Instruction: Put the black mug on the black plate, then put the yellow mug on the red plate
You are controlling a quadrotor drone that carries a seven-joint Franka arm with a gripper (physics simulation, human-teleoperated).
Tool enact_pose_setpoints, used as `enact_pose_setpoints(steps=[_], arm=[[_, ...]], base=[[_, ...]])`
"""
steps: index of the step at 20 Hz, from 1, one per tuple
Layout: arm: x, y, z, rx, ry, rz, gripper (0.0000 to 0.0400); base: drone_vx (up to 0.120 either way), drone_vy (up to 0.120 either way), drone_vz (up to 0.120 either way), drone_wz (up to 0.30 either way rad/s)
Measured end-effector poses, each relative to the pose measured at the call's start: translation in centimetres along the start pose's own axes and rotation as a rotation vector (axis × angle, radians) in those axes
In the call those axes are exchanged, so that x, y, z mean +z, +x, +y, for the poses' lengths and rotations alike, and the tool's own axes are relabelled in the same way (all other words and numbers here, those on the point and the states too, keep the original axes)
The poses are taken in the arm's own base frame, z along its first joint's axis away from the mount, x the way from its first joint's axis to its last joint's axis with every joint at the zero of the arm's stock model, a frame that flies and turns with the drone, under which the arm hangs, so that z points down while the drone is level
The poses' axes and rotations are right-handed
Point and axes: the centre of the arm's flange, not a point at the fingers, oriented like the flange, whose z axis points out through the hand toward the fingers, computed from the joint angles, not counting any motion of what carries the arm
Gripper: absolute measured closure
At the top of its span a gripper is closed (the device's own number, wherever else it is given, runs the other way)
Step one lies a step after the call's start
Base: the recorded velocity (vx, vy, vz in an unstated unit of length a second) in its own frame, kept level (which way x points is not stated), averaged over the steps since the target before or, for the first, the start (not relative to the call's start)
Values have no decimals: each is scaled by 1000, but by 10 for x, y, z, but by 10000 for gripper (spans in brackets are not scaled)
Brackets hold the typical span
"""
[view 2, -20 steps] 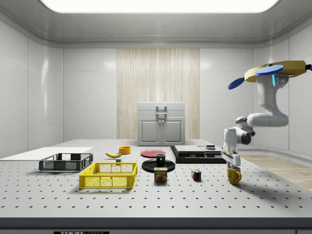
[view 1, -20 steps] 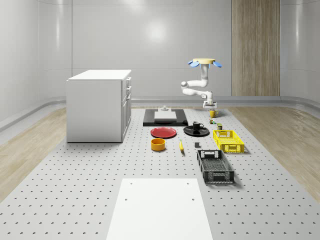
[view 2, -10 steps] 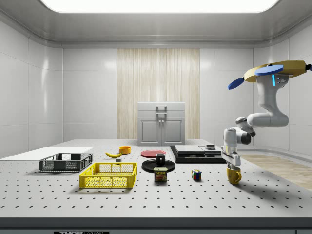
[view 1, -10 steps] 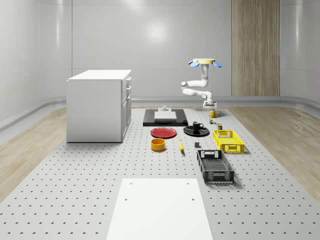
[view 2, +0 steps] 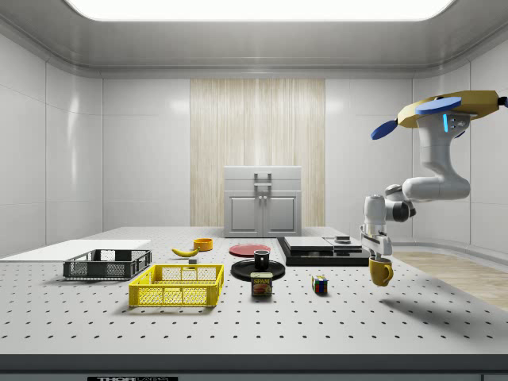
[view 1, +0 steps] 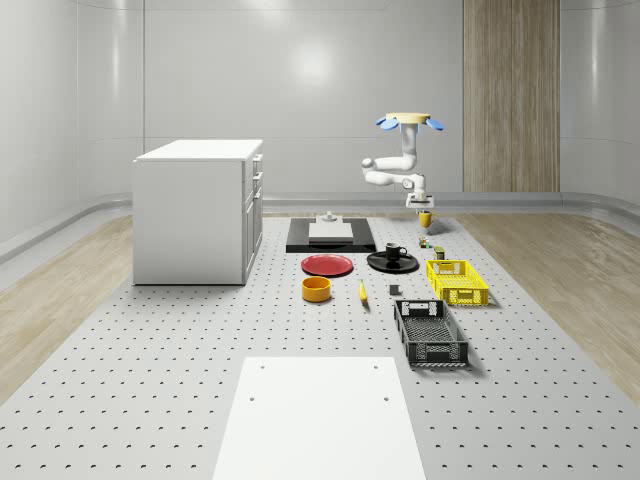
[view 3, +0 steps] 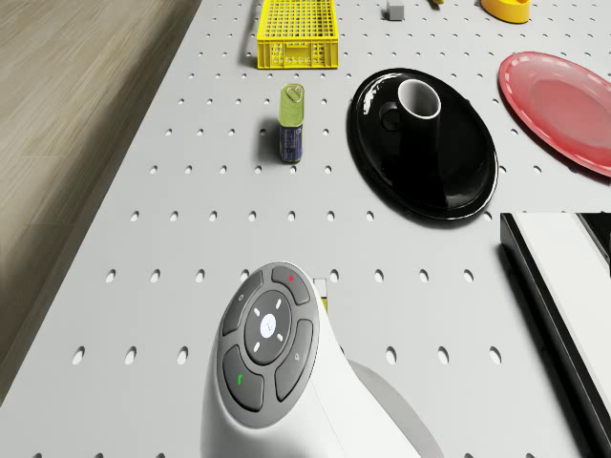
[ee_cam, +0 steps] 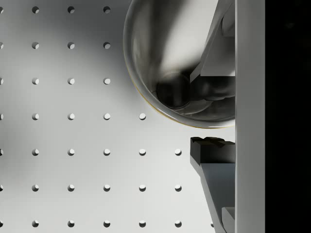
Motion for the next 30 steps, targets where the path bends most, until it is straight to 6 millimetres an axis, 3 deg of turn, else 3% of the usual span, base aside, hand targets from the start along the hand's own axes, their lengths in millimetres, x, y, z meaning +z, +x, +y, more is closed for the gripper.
enact_pose_setpoints(steps=[6, 13, 30], arm=[[-7, 0, 0, 0, 0, 0, 290], [-9, 0, 0, 0, 0, 0, 290], [-10, 0, 0, 0, 0, 0, 290]], base=[[0, 0, 120, 0], [109, -120, 120, 0], [120, -120, 2, 0]])
